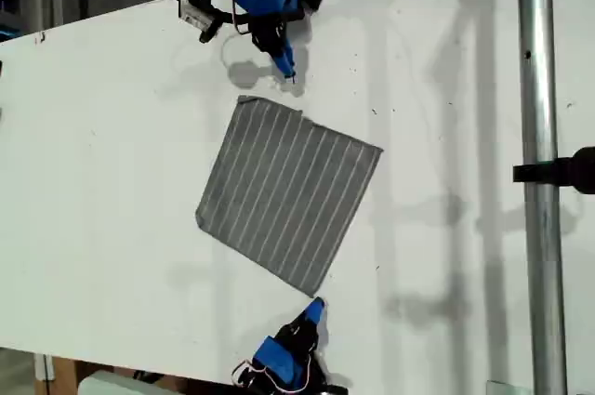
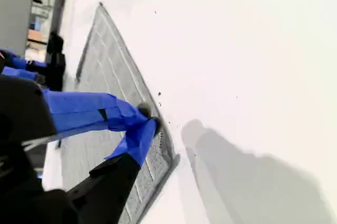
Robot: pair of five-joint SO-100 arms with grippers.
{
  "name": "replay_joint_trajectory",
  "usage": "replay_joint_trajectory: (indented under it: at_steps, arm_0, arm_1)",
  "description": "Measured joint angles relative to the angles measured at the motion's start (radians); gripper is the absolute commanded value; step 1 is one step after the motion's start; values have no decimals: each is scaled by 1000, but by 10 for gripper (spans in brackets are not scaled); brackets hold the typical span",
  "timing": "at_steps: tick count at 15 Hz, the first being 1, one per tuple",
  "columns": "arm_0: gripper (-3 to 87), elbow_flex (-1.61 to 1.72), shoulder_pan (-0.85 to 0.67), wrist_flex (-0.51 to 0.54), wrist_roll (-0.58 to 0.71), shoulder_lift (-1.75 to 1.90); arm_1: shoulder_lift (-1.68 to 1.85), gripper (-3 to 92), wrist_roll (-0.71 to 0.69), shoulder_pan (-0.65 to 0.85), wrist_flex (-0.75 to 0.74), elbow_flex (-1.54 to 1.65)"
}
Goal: Grasp corners of a towel and fold twice.
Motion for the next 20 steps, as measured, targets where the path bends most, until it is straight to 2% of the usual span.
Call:
replay_joint_trajectory:
  at_steps: [1,2,3,4,5,8,11,14,17,20]
  arm_0:
    - [-26,0,-14,0,-9,0]
    - [-26,0,-126,0,-124,0]
    - [-26,2,-298,0,-304,0]
    - [-26,5,-373,-2,-399,3]
    - [-26,5,-391,-2,-425,2]
    - [-1,5,-400,-2,-448,2]
    - [-29,5,-416,-2,-489,2]
    - [-29,-32,-397,-23,-466,2]
    - [-29,-244,-347,58,-485,-91]
    - [-29,-589,-230,118,-491,-416]
  arm_1:
    - [0,-2,0,-11,0,0]
    - [0,-2,0,-41,0,0]
    - [0,-2,0,-31,0,0]
    - [0,-2,0,-41,0,0]
    - [0,-2,0,-48,0,0]
    - [0,-2,0,-43,0,0]
    - [0,-2,28,-54,2,0]
    - [-61,-2,49,-104,3,-67]
    - [-511,-2,3,-138,-63,-387]
    - [-1019,-2,-72,-179,-23,-844]
